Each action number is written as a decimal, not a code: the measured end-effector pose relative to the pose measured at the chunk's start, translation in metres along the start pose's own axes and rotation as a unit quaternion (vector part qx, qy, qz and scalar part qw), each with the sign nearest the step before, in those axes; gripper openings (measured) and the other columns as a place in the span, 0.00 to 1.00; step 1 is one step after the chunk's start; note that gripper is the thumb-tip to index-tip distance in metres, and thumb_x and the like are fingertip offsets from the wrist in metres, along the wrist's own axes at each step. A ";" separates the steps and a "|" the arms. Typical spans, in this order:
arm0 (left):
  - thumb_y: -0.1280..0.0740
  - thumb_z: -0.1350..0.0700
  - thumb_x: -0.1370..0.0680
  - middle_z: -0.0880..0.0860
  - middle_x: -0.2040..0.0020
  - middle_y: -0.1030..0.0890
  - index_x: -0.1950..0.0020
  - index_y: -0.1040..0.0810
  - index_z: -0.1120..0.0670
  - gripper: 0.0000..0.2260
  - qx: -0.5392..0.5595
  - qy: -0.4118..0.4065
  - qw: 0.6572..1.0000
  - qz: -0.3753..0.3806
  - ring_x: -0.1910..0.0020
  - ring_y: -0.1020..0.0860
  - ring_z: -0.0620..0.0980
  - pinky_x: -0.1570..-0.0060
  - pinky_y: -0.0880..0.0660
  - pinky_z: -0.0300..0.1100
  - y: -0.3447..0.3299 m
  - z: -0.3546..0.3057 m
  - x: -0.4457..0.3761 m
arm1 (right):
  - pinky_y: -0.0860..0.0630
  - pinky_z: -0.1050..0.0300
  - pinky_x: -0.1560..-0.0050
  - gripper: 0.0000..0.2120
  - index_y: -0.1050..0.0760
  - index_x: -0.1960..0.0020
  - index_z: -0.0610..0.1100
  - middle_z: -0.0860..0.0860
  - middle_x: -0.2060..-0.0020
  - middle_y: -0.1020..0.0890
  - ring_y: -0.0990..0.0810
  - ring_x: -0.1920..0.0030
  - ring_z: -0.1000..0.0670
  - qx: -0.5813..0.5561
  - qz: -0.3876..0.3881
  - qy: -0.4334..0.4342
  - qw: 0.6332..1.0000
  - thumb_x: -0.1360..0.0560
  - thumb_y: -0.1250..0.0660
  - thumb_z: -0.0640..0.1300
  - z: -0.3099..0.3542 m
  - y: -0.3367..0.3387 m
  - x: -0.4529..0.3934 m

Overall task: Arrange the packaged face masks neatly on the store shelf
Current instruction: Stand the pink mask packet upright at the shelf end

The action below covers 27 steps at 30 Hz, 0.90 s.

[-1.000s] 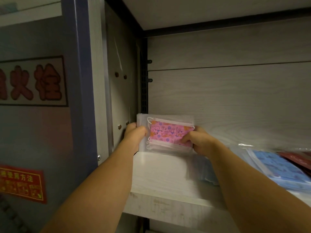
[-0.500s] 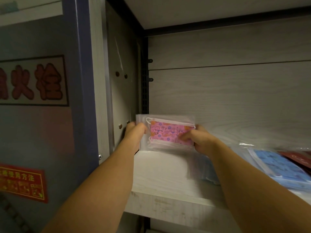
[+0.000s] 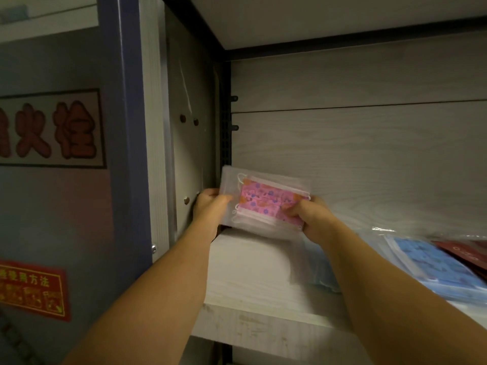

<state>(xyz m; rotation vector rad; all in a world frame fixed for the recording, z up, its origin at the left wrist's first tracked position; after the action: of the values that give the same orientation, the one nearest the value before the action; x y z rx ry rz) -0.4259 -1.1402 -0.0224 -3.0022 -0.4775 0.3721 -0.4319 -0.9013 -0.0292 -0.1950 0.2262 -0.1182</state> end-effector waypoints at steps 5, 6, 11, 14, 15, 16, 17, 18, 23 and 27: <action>0.28 0.43 0.24 0.52 0.42 0.22 0.31 0.27 0.55 0.27 0.045 0.007 0.999 -0.005 0.56 0.24 0.47 0.61 0.31 0.40 -0.009 -0.001 0.001 | 0.17 0.52 0.62 0.15 0.20 0.45 0.34 0.41 0.54 0.15 0.15 0.61 0.44 -0.153 -0.006 -0.019 0.988 0.27 0.36 0.23 0.004 -0.017 0.003; 0.27 0.42 0.26 0.52 0.41 0.22 0.32 0.26 0.55 0.28 0.094 0.027 0.995 0.017 0.55 0.23 0.47 0.58 0.30 0.39 -0.015 -0.003 0.004 | 0.18 0.56 0.67 0.14 0.21 0.46 0.35 0.42 0.57 0.15 0.15 0.65 0.47 -0.195 0.000 -0.021 0.980 0.26 0.37 0.23 0.006 -0.022 0.005; 0.29 0.56 0.24 0.58 0.46 0.17 0.39 0.20 0.58 0.15 0.292 0.076 0.945 0.129 0.48 0.19 0.54 0.43 0.23 0.44 -0.049 -0.012 0.021 | 0.17 0.54 0.63 0.18 0.23 0.38 0.38 0.40 0.47 0.16 0.14 0.56 0.45 -0.307 0.047 -0.026 0.950 0.23 0.41 0.24 0.012 -0.049 0.012; 0.33 0.66 0.24 0.60 0.43 0.16 0.36 0.21 0.61 0.16 0.307 0.060 0.937 0.157 0.44 0.17 0.59 0.41 0.22 0.53 -0.058 -0.014 0.021 | 0.19 0.45 0.48 0.17 0.24 0.37 0.38 0.39 0.41 0.18 0.17 0.44 0.41 -0.297 0.076 -0.038 0.951 0.21 0.42 0.27 0.009 -0.062 0.016; 0.32 0.68 0.25 0.62 0.42 0.17 0.35 0.22 0.62 0.17 0.303 0.056 0.940 0.145 0.43 0.17 0.61 0.40 0.22 0.57 -0.056 -0.013 0.019 | 0.20 0.44 0.44 0.17 0.24 0.36 0.38 0.39 0.41 0.18 0.18 0.42 0.40 -0.287 0.087 -0.046 0.953 0.21 0.41 0.27 0.007 -0.065 0.017; 0.32 0.69 0.26 0.64 0.42 0.17 0.35 0.23 0.63 0.18 0.295 0.052 0.945 0.129 0.43 0.17 0.63 0.39 0.23 0.60 -0.052 -0.011 0.016 | 0.21 0.45 0.43 0.16 0.24 0.37 0.38 0.40 0.43 0.17 0.18 0.44 0.41 -0.272 0.089 -0.059 0.956 0.21 0.40 0.27 0.006 -0.066 0.019; 0.31 0.70 0.27 0.65 0.43 0.17 0.36 0.23 0.64 0.18 0.284 0.049 0.952 0.107 0.44 0.17 0.64 0.40 0.23 0.62 -0.048 -0.010 0.014 | 0.21 0.48 0.47 0.14 0.23 0.40 0.39 0.42 0.47 0.16 0.17 0.48 0.43 -0.252 0.090 -0.073 0.961 0.22 0.39 0.28 0.005 -0.066 0.020; 0.31 0.71 0.28 0.65 0.45 0.17 0.38 0.23 0.65 0.18 0.270 0.044 0.958 0.084 0.46 0.17 0.65 0.41 0.22 0.63 -0.043 -0.009 0.013 | 0.20 0.51 0.51 0.13 0.22 0.44 0.39 0.44 0.52 0.16 0.17 0.54 0.46 -0.227 0.082 -0.088 0.966 0.23 0.36 0.27 0.003 -0.064 0.021; 0.33 0.69 0.27 0.57 0.58 0.18 0.53 0.21 0.57 0.08 0.127 -0.027 0.991 -0.025 0.56 0.18 0.58 0.53 0.20 0.49 -0.016 -0.015 0.014 | 0.22 0.51 0.47 0.25 0.25 0.40 0.36 0.44 0.49 0.17 0.19 0.50 0.45 -0.081 0.004 -0.078 0.994 0.35 0.24 0.29 0.007 -0.037 0.013; 0.35 0.70 0.26 0.55 0.59 0.18 0.53 0.20 0.54 0.12 0.006 -0.078 0.997 0.026 0.62 0.18 0.53 0.65 0.21 0.41 -0.017 -0.022 0.021 | 0.24 0.40 0.37 0.39 0.25 0.35 0.41 0.45 0.41 0.17 0.20 0.41 0.41 0.058 0.045 -0.061 0.995 0.44 0.15 0.38 0.006 -0.030 0.013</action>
<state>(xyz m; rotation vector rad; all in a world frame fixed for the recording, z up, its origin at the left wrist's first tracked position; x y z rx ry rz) -0.4065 -1.1184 -0.0042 -2.9914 -0.4081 0.6132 -0.4210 -0.9309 -0.0201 -0.0759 0.1055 -0.0286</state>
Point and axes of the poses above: each hand's wrist, its own x-axis away from the middle knuckle, its own y-axis out of the back of the hand, z = x × y, the point moved 7 cm from there along -x, towards the middle knuckle
